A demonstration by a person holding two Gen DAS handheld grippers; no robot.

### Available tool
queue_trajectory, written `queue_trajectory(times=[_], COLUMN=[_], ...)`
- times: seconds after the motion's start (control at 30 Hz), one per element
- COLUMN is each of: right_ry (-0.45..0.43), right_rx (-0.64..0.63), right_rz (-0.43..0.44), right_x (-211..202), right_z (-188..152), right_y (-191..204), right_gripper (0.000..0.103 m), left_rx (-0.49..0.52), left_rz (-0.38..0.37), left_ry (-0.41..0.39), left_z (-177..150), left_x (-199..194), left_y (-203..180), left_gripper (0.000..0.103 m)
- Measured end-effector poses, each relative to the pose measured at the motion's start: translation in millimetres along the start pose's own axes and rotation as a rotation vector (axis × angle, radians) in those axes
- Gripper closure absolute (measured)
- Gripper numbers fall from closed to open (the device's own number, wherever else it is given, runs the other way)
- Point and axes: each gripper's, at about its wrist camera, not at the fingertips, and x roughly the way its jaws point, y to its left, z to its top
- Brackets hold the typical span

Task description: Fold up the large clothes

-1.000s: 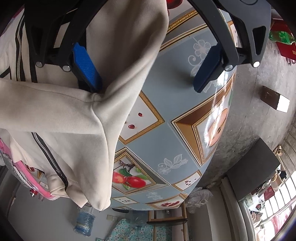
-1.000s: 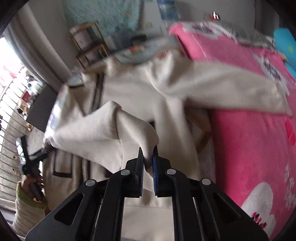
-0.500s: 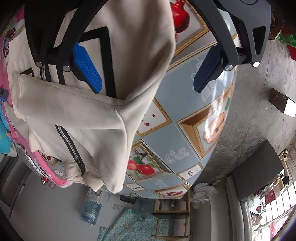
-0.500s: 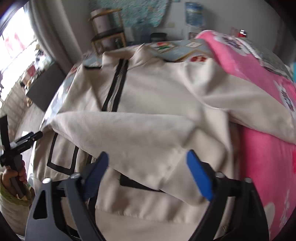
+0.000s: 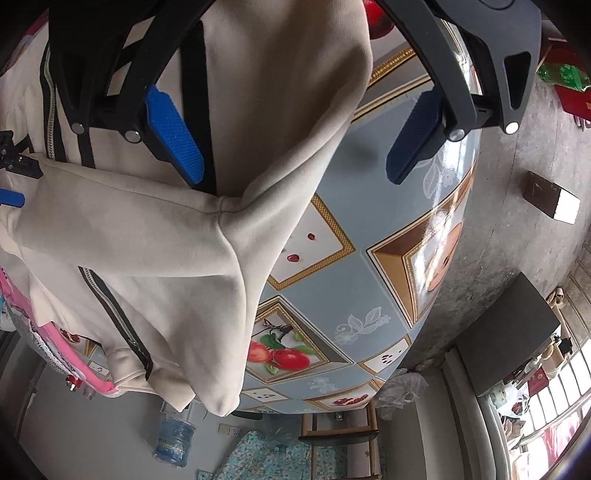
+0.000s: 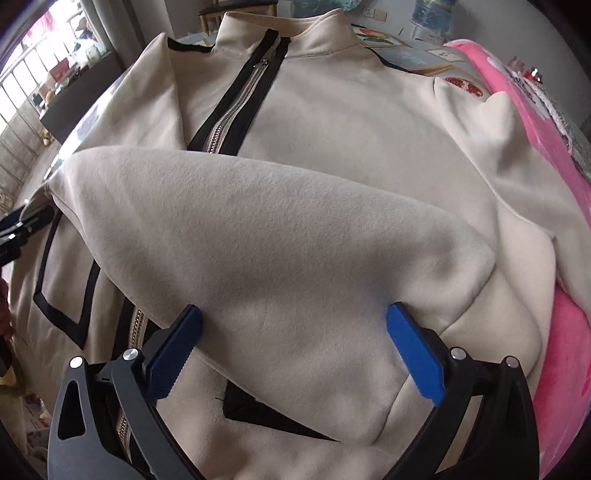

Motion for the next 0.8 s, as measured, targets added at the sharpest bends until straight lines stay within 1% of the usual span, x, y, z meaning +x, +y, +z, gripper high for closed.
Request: queue_trajectory(times=[0.1,0.13,0.2,0.23,0.27,0.33,0.4,0.43,0.47,0.53,0.57,0.6,0.67,0.73,0.8], right_ry=[-0.014,-0.007,0.065,0.085,0.065,-0.050,-0.138,-0.174,-0.191,-0.195,-0.188,-0.174,-0.112,-0.044,0.023], right_rx=[-0.037,-0.047,-0.070,-0.081,-0.096,-0.157,-0.193,-0.202,-0.202,-0.186,-0.164,-0.145,-0.082,-0.017,0.048], right_rz=[0.010,0.016,0.017,0.004,-0.002,0.016,0.076,0.141,0.221,0.344,0.405,0.437,0.522,0.568,0.590], right_x=[-1.6,-1.9,-2.7,-7.9,-15.8,-46.8,-69.2,-77.6,-80.9,-76.1,-65.4,-53.9,-21.4,11.2,45.2], right_z=[-3.4,-3.2,4.1,10.7,16.8,37.8,62.7,80.3,100.3,134.2,159.5,179.1,216.9,244.0,267.2], right_y=[-0.6,-1.6,-1.5,0.7,3.8,17.1,29.0,35.3,40.8,48.9,53.1,58.6,63.4,69.7,72.2], right_gripper=[0.005,0.005,0.005,0.005,0.005,0.005,0.005,0.005,0.005,0.005,0.005,0.005,0.009,0.019,0.025], left_rx=[-0.005,-0.002,0.005,0.010,0.018,0.040,0.071,0.086,0.104,0.120,0.125,0.129,0.135,0.140,0.144], left_rz=[0.005,0.010,0.016,0.020,0.030,0.048,0.078,0.092,0.103,0.113,0.119,0.123,0.133,0.146,0.157], left_ry=[0.001,-0.003,-0.006,-0.010,-0.023,-0.057,-0.086,-0.093,-0.093,-0.083,-0.081,-0.078,-0.070,-0.077,-0.085], left_z=[-0.9,-0.5,0.2,0.3,0.2,0.0,1.1,2.2,4.0,7.2,8.6,9.2,9.9,9.8,8.9], left_x=[3.3,3.3,3.7,2.9,0.8,-5.2,-9.2,-9.6,-8.4,-4.6,-2.4,-0.4,3.1,3.5,2.5], left_y=[3.5,3.4,2.2,1.8,1.4,0.5,-1.8,-3.2,-4.9,-6.4,-7.0,-7.4,-8.2,-9.3,-9.7], left_gripper=[0.007,0.007,0.007,0.007,0.007,0.007,0.007,0.007,0.007,0.007,0.007,0.007,0.007,0.006,0.006])
